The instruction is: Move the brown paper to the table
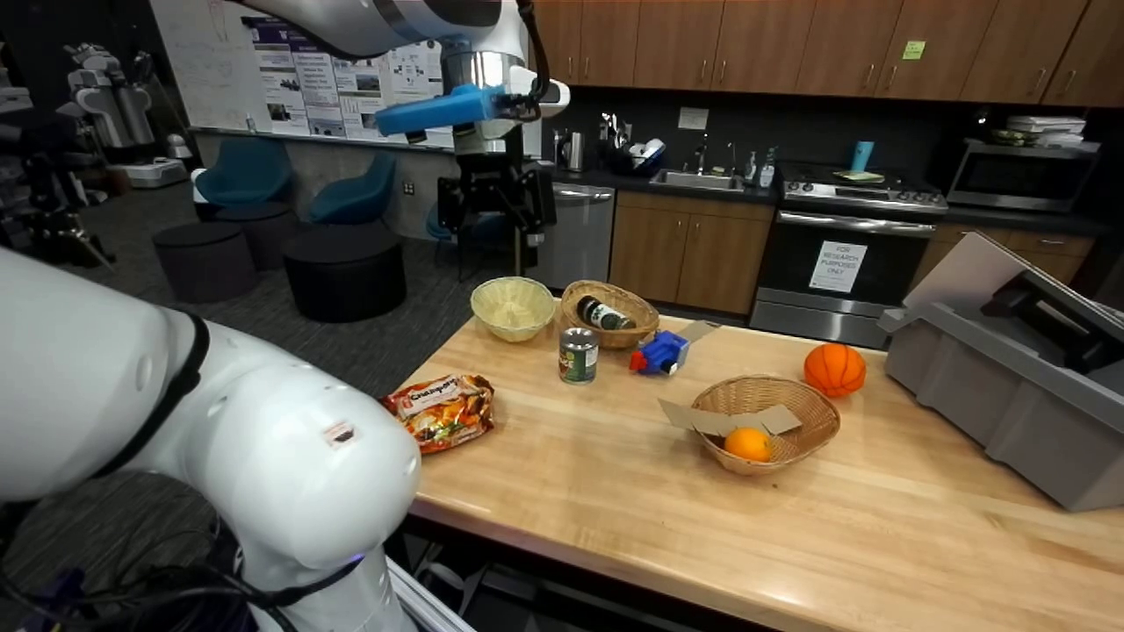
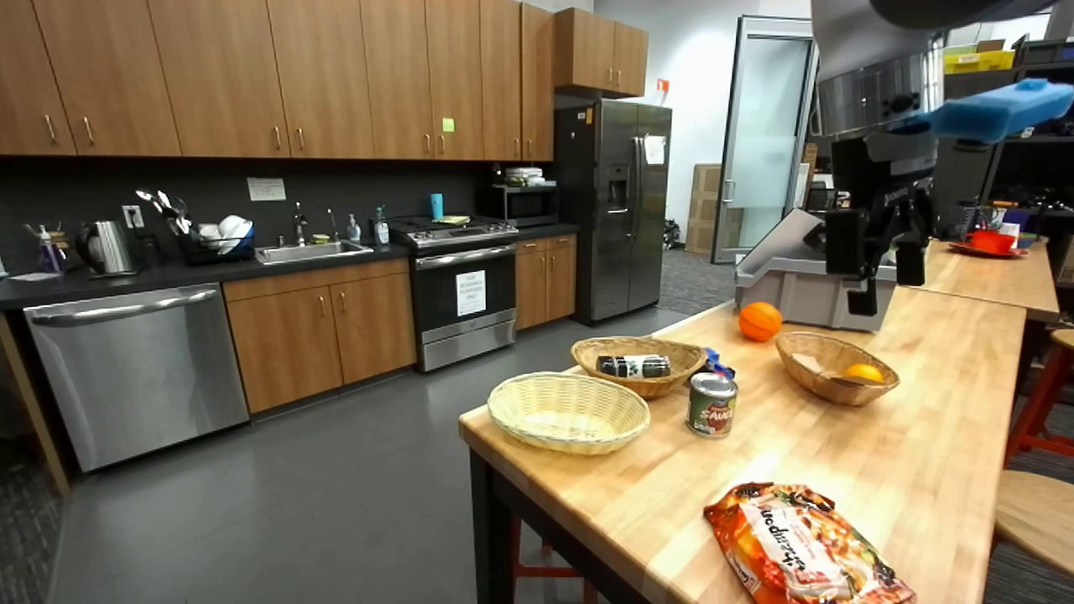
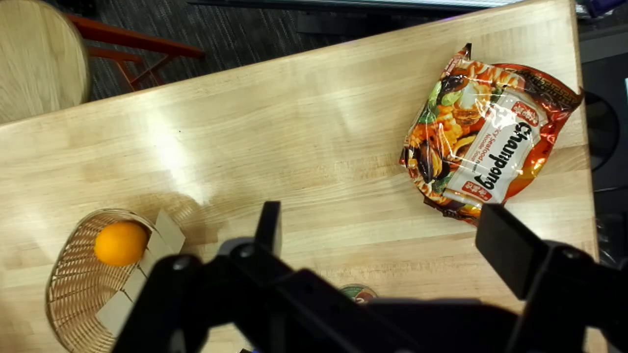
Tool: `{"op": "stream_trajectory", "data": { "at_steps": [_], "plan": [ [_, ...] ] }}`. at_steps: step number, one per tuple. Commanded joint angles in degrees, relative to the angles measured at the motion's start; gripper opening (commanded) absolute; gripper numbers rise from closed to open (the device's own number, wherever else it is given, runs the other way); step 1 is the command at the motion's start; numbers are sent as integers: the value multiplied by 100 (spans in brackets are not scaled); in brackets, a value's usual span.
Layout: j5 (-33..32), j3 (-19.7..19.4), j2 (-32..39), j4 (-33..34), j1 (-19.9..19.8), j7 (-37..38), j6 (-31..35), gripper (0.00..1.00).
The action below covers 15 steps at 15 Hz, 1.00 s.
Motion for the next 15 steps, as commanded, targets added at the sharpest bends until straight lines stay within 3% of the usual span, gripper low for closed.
{"op": "stream_trajectory", "data": {
  "at_steps": [1,15],
  "plan": [
    [-51,-90,17,13,126,68,-17,100],
    [13,-146,258,-167,201,118,213,100]
  ]
}}
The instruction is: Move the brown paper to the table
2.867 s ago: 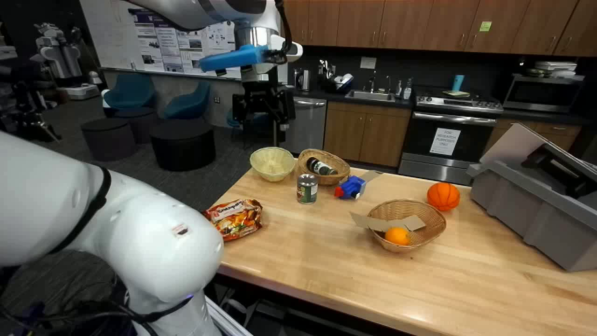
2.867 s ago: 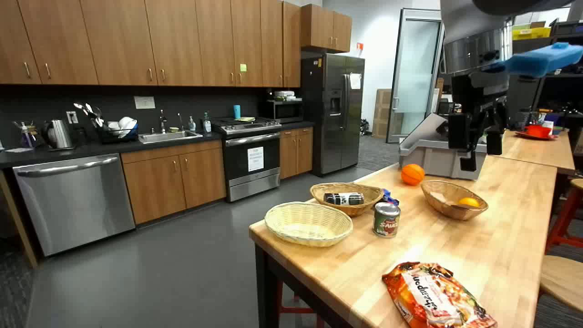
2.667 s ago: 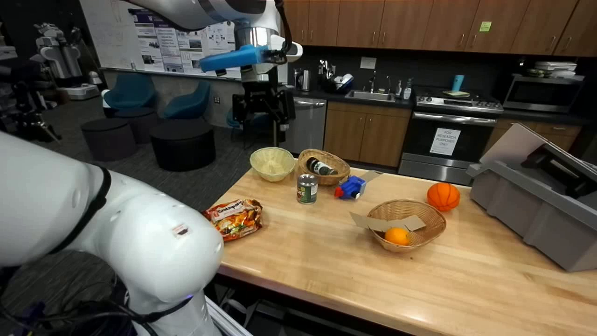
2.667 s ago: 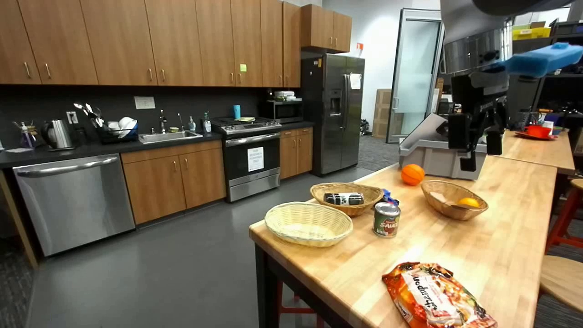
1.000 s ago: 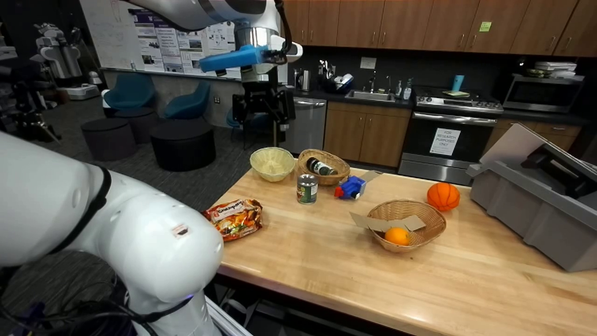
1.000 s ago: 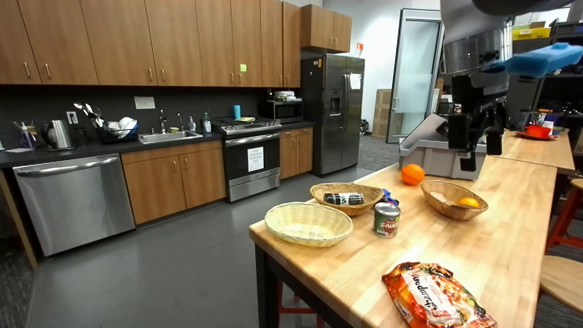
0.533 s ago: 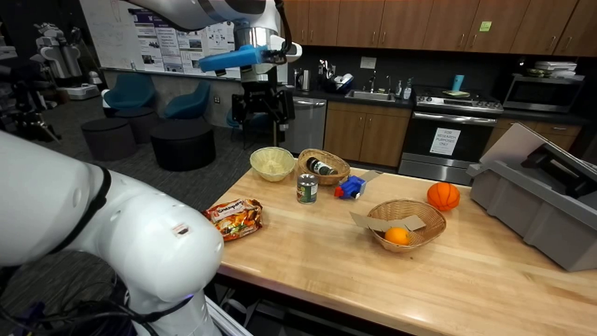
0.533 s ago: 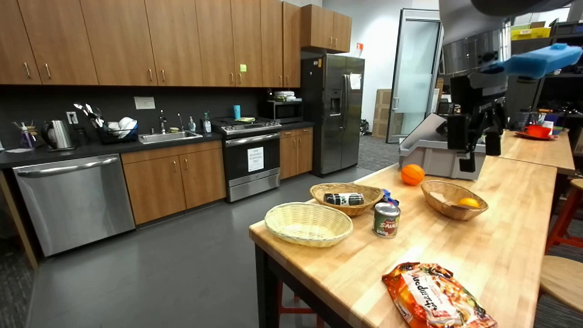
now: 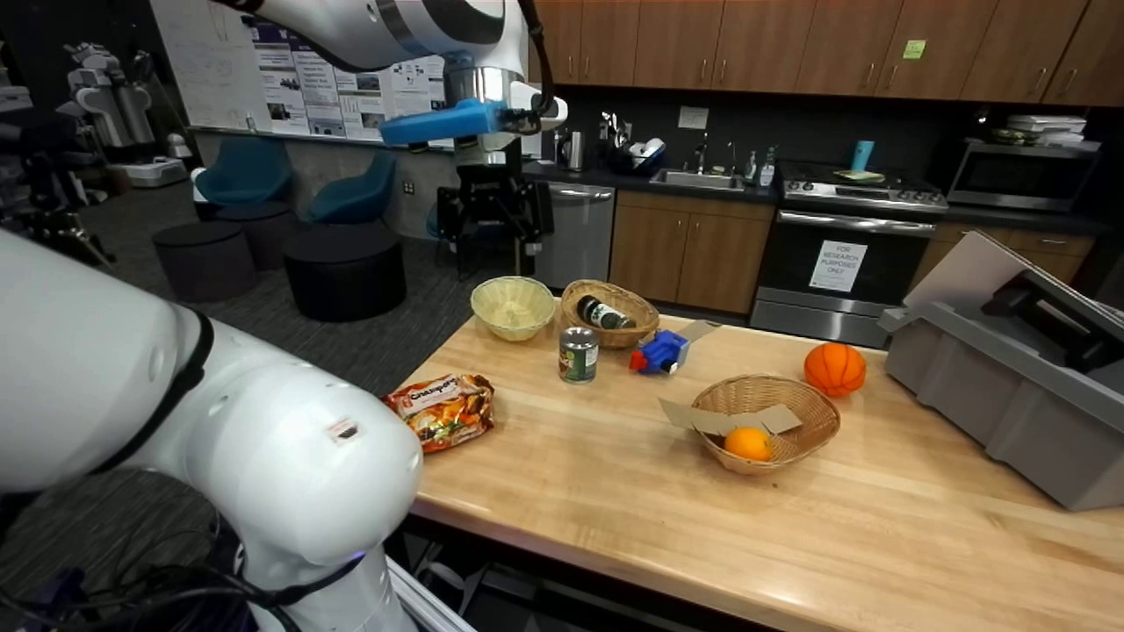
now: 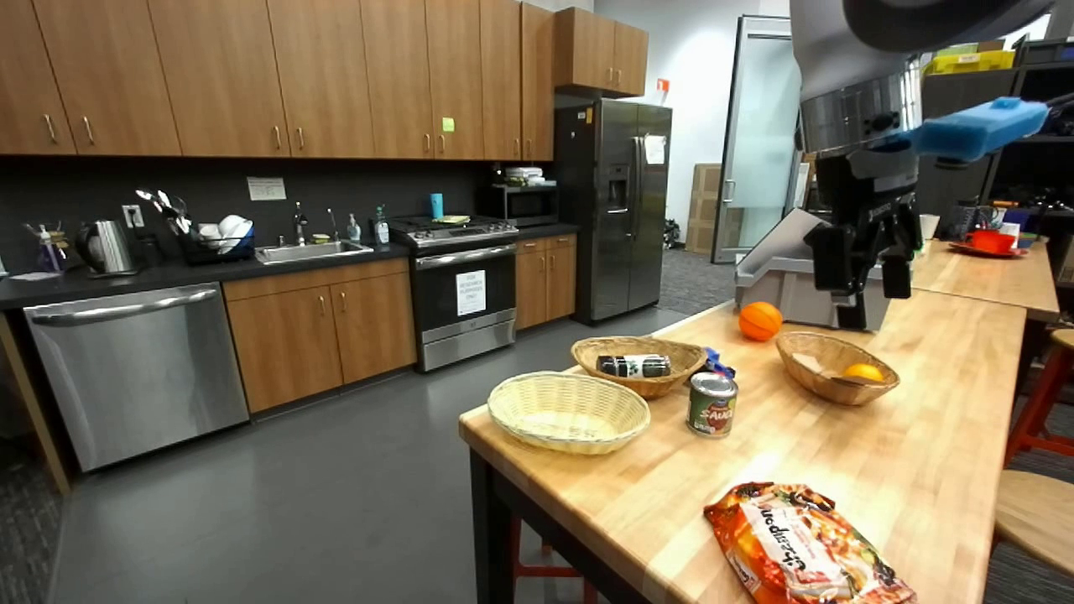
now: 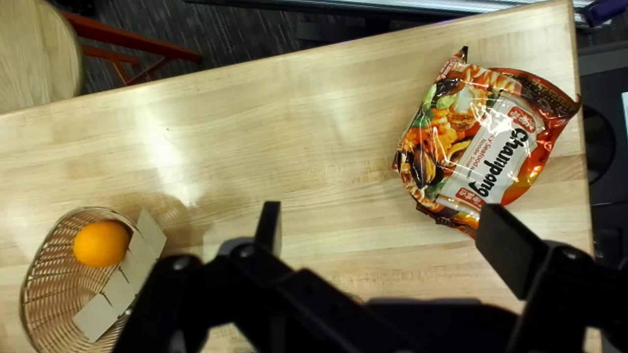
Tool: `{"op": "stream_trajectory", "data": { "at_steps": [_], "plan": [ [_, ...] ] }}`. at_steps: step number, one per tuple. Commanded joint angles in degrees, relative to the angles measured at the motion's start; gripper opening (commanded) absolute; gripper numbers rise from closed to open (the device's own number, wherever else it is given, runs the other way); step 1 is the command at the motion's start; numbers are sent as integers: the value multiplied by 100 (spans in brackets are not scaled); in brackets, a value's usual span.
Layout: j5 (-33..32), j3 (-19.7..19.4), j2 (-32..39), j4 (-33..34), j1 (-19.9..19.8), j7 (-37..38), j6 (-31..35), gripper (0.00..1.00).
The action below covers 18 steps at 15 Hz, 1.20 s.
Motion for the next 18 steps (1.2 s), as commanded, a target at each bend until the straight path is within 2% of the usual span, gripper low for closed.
{"op": "stream_trajectory", "data": {
  "at_steps": [1,10,18],
  "plan": [
    [23,-160,12,-183,33,116,134,100],
    [60,-565,2,-829,-197,220,454,100],
    [-222,-732,211,-673,-568,227,806,100]
  ]
}}
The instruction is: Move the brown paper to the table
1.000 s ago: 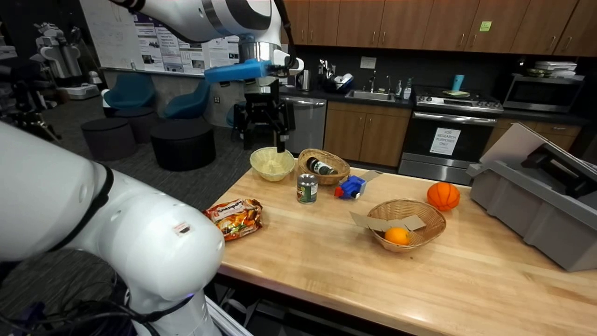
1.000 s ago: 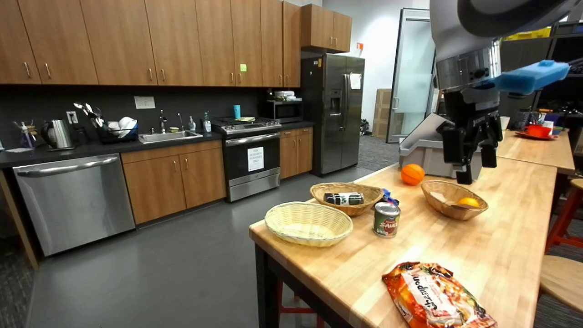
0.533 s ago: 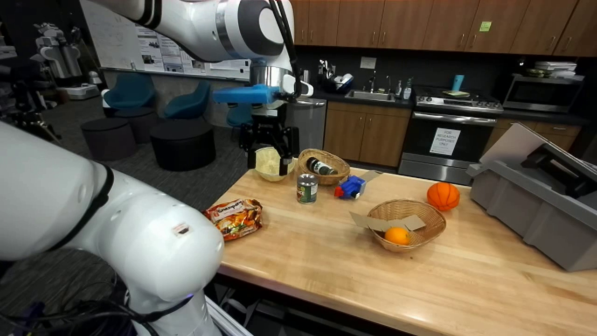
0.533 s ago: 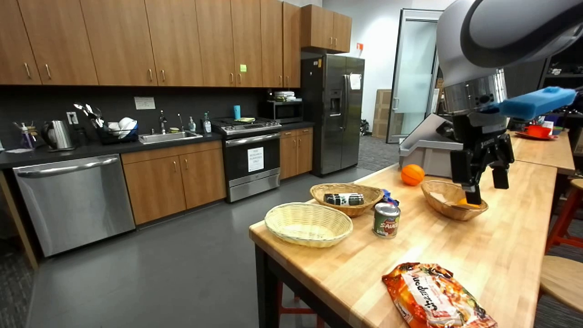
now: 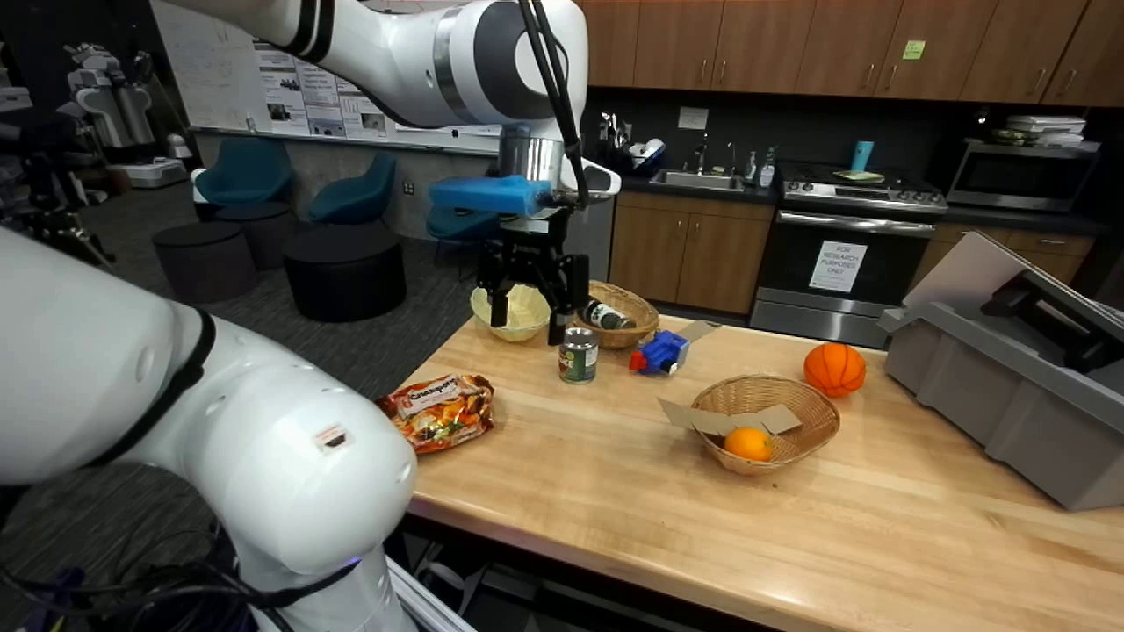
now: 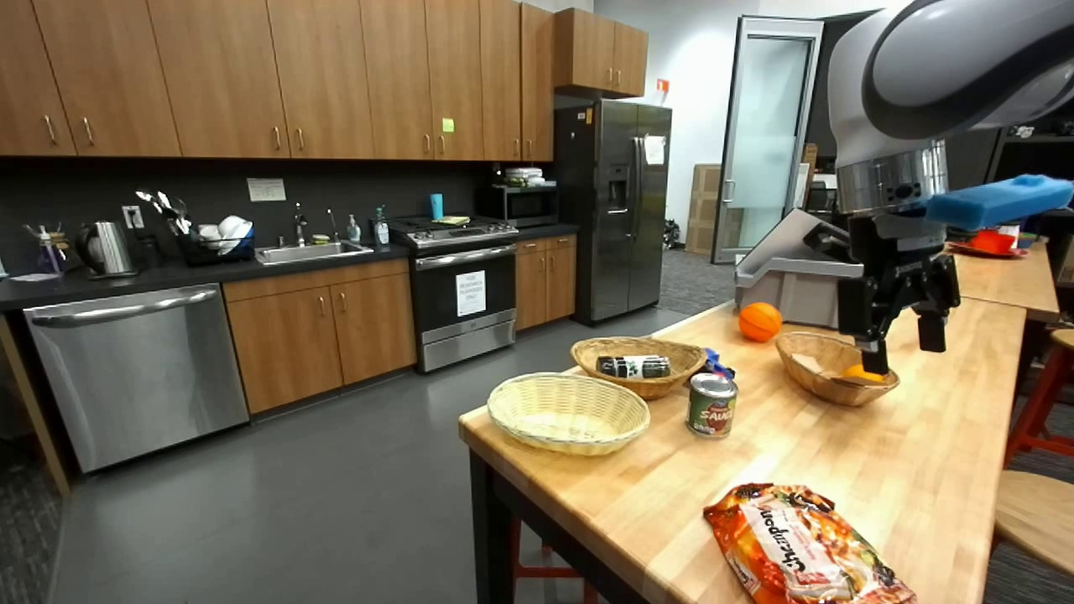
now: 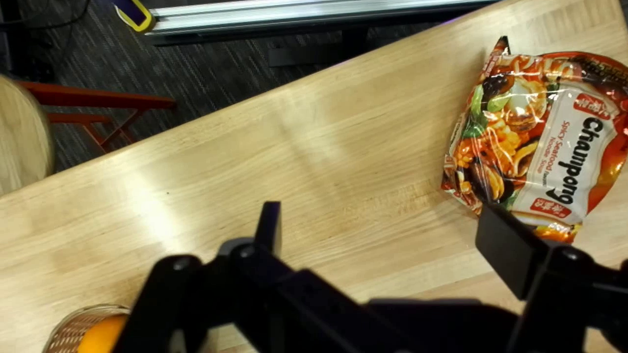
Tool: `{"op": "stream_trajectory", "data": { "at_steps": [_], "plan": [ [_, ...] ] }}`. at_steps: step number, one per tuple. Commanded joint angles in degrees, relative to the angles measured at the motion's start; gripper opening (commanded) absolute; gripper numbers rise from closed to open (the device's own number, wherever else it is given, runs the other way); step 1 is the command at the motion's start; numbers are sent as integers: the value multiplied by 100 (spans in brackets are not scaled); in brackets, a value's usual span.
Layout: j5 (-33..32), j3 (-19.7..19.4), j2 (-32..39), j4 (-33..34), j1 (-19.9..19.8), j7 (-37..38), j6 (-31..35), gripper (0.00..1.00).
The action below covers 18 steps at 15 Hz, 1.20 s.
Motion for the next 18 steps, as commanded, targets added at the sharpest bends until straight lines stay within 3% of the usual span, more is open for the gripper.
{"op": "stream_trajectory", "data": {
  "at_steps": [1,7,11,18],
  "plan": [
    [-218,-9,237,158,-112,90,259,100],
    [-996,312,456,45,-154,456,876,100],
    [-1690,526,585,-4,-205,790,804,100],
    [-2072,398,723,-422,-266,1086,771,100]
  ]
}}
